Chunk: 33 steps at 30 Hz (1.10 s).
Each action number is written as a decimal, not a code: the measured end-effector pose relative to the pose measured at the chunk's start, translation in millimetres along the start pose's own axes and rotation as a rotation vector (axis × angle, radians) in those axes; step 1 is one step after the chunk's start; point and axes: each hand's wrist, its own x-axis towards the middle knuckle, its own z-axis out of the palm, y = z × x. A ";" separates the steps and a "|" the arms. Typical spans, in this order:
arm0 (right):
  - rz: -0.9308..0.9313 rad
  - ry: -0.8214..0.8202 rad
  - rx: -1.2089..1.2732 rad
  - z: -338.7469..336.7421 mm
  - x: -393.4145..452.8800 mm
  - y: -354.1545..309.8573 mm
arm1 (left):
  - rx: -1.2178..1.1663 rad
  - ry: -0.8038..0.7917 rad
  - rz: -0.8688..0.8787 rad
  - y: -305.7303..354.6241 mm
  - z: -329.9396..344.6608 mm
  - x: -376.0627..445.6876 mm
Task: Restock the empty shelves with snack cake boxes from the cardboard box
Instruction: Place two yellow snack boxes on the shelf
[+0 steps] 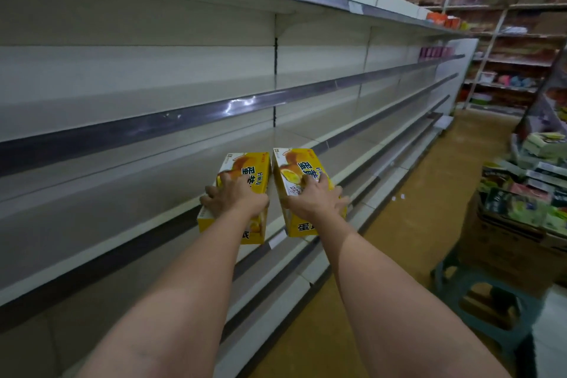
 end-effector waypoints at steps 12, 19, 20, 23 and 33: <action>-0.308 -0.137 -0.013 5.6 96.8 -21.0 | 0.029 0.100 -0.330 -2.6 -1.3 48.3; -0.463 -0.201 -0.019 31.3 111.8 -45.4 | 0.032 0.127 -0.472 -45.2 -5.1 61.0; -0.474 -0.211 -0.016 35.8 113.9 -51.3 | 0.039 0.122 -0.481 -52.1 -4.5 62.6; -0.479 -0.236 -0.029 47.4 120.4 -69.3 | 0.082 0.100 -0.496 -70.7 -3.4 70.3; -0.528 -0.193 -0.236 78.0 141.4 -130.4 | 0.142 -0.049 -0.508 -106.3 -19.2 99.2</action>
